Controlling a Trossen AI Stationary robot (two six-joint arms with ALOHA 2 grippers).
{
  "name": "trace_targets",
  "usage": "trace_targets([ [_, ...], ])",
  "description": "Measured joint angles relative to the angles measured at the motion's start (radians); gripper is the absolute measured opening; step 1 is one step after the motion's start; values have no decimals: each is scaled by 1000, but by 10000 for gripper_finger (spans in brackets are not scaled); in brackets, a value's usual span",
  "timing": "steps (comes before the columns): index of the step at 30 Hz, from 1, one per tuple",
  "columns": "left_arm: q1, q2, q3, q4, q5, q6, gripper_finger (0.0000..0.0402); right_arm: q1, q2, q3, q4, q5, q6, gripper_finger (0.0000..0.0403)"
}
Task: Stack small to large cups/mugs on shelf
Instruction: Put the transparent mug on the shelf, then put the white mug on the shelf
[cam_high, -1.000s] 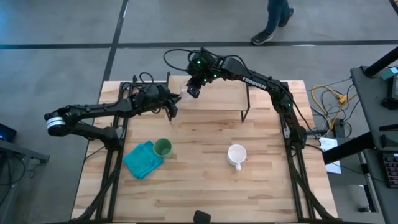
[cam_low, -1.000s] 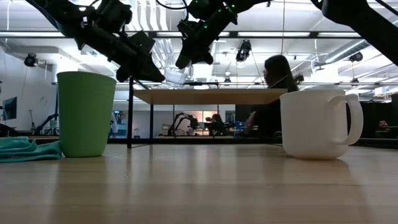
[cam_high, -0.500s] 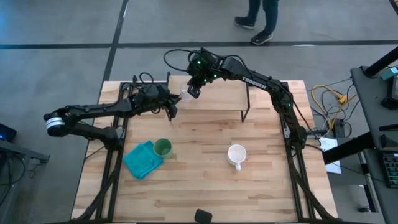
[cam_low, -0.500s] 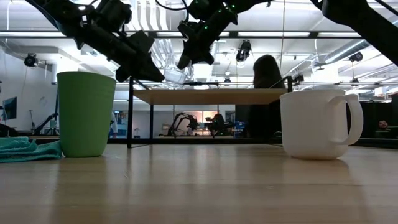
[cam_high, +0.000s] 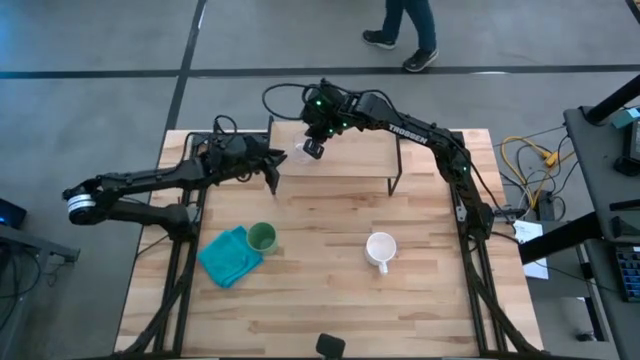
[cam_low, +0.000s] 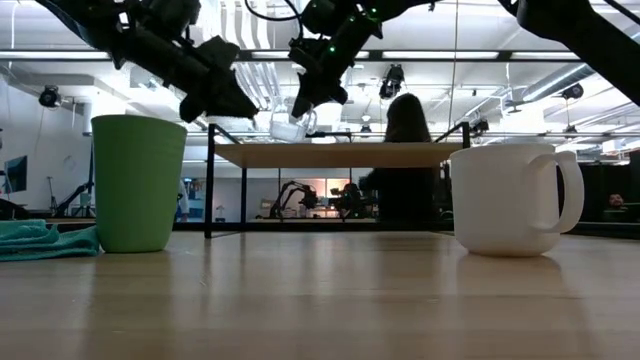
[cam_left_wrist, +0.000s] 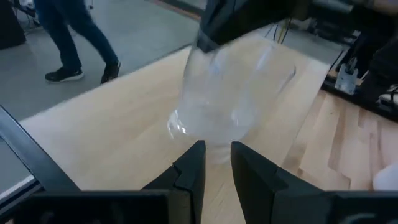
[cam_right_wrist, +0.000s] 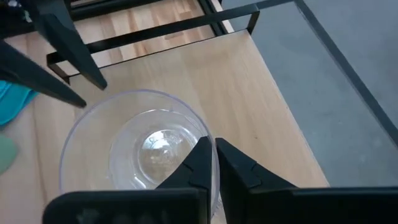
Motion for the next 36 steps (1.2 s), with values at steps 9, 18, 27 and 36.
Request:
trace_targets([
  [9,0,-82,6,8,-1,3,63,0,0,0,-14,-9,-18,9],
  [18,0,-95,6,8,-1,3,63,0,-1,-2,-12,-9,-6,75],
  [27,0,-114,19,11,-6,12,63,1,-2,13,-1,-9,12,118],
  [36,0,-165,10,8,-15,13,63,51,-69,91,-143,-96,76,104],
])
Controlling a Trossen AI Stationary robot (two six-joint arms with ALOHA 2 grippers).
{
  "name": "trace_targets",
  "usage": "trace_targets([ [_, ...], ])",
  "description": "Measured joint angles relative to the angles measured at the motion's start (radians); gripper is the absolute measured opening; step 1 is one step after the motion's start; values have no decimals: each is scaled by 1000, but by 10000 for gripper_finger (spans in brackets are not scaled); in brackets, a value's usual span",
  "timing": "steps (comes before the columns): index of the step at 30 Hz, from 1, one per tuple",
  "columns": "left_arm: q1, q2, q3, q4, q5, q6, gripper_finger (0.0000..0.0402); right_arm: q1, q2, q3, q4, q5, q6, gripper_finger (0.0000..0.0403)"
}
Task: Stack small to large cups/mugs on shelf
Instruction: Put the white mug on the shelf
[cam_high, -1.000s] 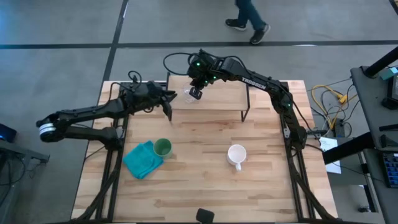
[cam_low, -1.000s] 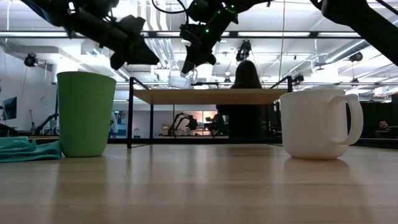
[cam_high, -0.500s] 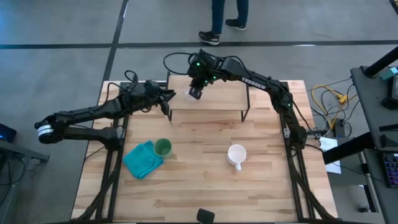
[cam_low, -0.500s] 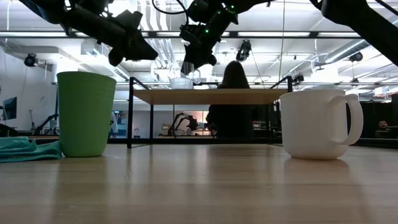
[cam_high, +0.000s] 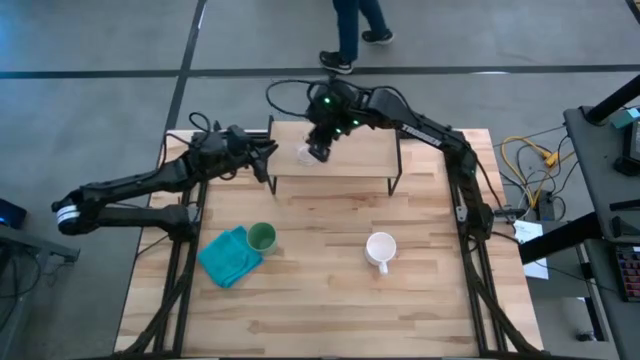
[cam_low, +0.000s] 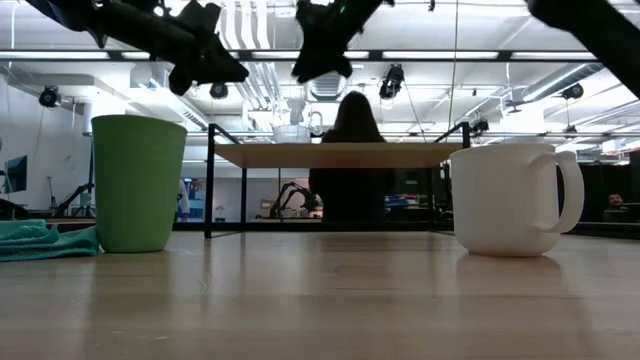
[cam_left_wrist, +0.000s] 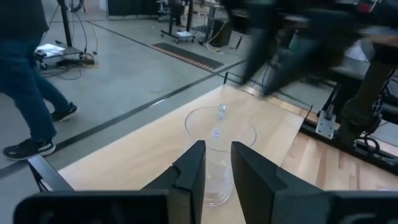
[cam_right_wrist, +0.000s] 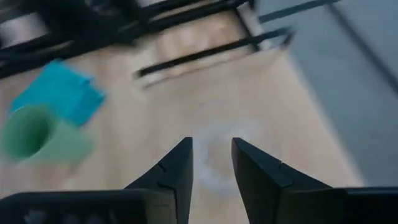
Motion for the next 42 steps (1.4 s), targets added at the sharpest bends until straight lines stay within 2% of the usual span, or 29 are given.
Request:
trace_targets([
  [6,0,-29,0,0,0,0,63,80,-79,0,-286,-14,32,95],
  [12,-1,-74,-2,11,2,-10,63,177,-112,0,-507,-11,165,95],
  [19,-1,-181,7,12,44,-9,63,278,-102,-69,-503,-10,254,95],
  [28,0,-299,-1,9,47,-9,63,356,-100,-381,-504,-9,366,95],
  [34,0,-321,-2,9,47,-1,63,385,-117,-527,-504,-9,362,88],
  [42,0,-300,-3,8,51,0,63,410,-193,-639,-493,-9,355,72],
])
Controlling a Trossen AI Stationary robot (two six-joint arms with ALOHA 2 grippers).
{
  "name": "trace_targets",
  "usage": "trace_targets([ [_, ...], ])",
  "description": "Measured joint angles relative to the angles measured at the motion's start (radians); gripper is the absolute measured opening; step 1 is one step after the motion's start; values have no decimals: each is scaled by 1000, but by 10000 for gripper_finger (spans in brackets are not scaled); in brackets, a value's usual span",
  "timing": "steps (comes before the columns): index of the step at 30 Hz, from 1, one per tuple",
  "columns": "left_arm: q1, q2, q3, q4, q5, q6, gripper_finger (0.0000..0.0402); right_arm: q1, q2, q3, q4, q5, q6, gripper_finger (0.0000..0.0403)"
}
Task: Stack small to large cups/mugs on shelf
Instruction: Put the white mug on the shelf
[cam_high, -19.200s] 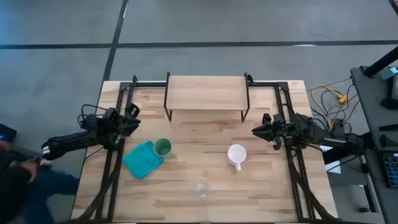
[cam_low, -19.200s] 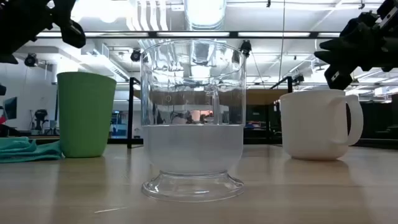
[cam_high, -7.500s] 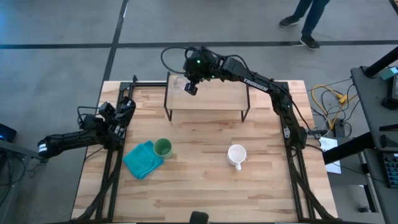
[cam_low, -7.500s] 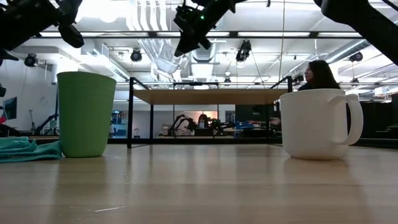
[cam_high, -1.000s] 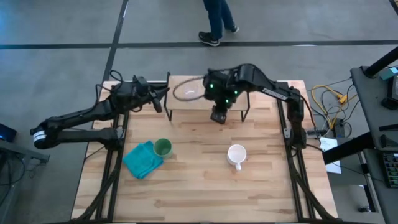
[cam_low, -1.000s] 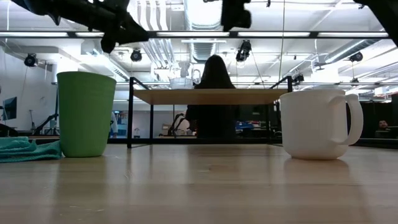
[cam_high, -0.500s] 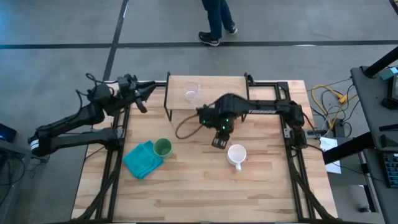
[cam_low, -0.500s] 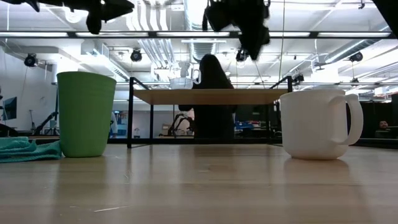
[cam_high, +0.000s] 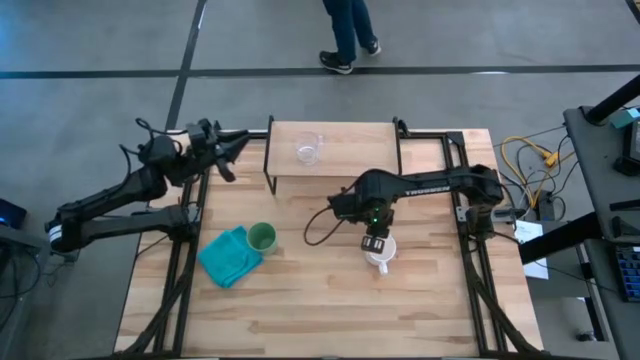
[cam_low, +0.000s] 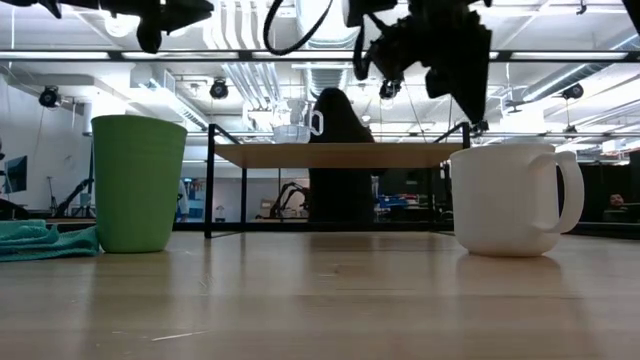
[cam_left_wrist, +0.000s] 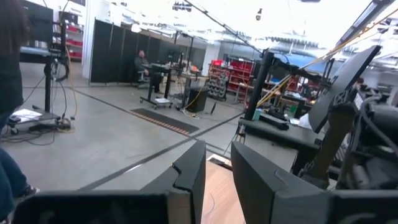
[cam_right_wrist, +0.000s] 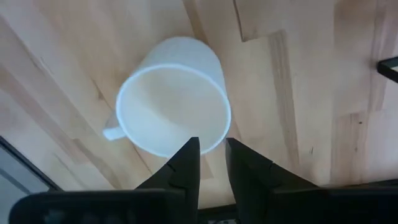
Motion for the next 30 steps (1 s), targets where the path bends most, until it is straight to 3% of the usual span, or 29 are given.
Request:
trace_targets([
  [12,-1,22,2,2,4,-6,63,4,-19,-128,98,41,-8,110],
  [30,0,-2,4,2,5,-5,63,3,-21,-195,190,77,-97,114],
])
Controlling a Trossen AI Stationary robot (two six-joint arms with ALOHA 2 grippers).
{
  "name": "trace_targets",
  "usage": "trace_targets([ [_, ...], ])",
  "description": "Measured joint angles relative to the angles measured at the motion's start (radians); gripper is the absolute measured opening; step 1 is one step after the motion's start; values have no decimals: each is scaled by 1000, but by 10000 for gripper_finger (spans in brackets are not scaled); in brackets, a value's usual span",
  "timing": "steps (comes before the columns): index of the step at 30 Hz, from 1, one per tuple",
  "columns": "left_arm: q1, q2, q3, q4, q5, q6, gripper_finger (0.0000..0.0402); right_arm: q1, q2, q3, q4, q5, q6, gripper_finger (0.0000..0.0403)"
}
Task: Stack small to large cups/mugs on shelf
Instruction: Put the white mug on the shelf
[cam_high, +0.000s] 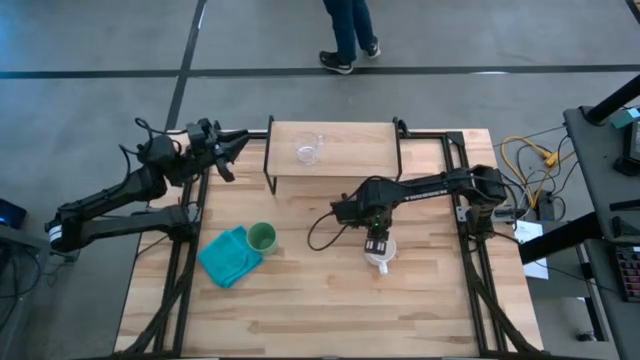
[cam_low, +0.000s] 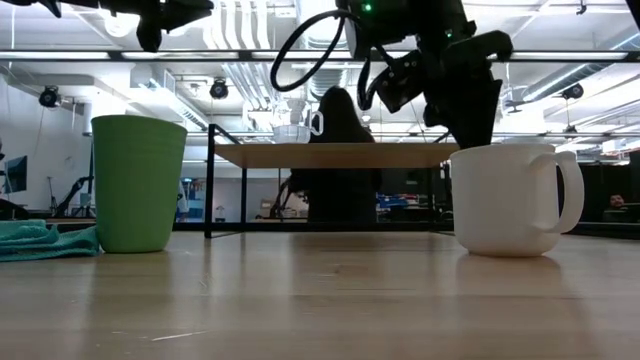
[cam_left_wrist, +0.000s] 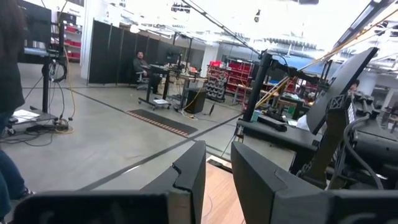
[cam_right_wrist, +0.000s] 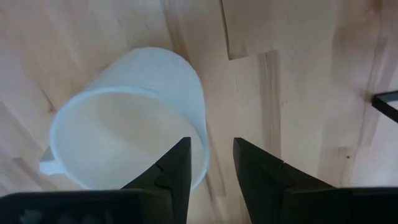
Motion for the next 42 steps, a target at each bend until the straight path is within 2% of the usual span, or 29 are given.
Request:
trace_targets([
  [7,0,-1,0,0,0,0,63,0,0,-17,35,0,-20,102],
  [11,0,0,-1,-1,0,0,63,0,0,-26,72,0,-20,73],
  [16,0,1,-1,0,0,1,63,-3,1,-18,69,0,-17,18],
  [20,0,-1,-2,-1,0,1,63,-8,1,20,43,0,0,11],
  [26,0,-1,-1,0,0,1,63,-29,1,191,-89,2,11,10],
  [30,0,-2,-1,0,-1,2,63,-59,1,353,-153,59,8,9],
  [36,0,-1,-2,0,-1,2,63,-159,1,536,-200,79,-11,9],
  [42,0,24,-5,-2,-1,77,63,-284,0,618,-201,137,-61,9],
])
